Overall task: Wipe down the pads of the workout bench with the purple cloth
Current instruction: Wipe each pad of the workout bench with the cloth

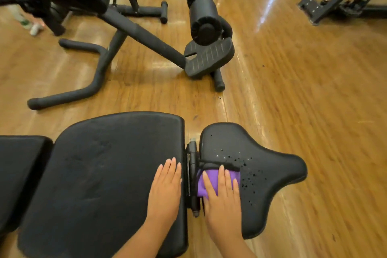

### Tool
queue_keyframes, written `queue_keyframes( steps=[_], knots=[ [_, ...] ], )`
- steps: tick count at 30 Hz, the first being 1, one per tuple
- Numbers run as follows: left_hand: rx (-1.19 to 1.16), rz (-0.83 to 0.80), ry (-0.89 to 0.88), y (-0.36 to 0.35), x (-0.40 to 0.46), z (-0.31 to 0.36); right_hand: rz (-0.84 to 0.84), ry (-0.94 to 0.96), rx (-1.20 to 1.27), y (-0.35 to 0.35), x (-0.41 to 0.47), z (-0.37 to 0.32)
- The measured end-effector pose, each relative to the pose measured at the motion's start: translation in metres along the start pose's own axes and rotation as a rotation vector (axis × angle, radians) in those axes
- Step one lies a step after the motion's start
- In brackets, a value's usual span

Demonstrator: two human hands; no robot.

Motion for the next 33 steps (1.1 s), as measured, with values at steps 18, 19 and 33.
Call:
queue_keyframes(
  steps=[18,19,33],
  knots=[
    [0.000,-0.024,-0.025,0.000,0.025,-0.001,-0.131,0.313,-0.226,-0.008,-0.015,0.011],
    [-0.008,-0.038,-0.018,0.001,0.025,-0.001,-0.141,0.333,-0.248,-0.014,-0.025,0.012],
    [0.007,0.011,0.005,0.000,0.026,-0.002,-0.090,-0.050,-0.066,0.048,0.166,0.048]
  ],
)
Point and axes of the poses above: each hand's wrist, its own x-axis towards the middle knuckle, its own y-axis out of the back of the hand, z = x × y, the point moved 4 cm from there along x, towards the middle knuckle, and after that the axes turned 5 degrees about -z, right-handed, at the moved point
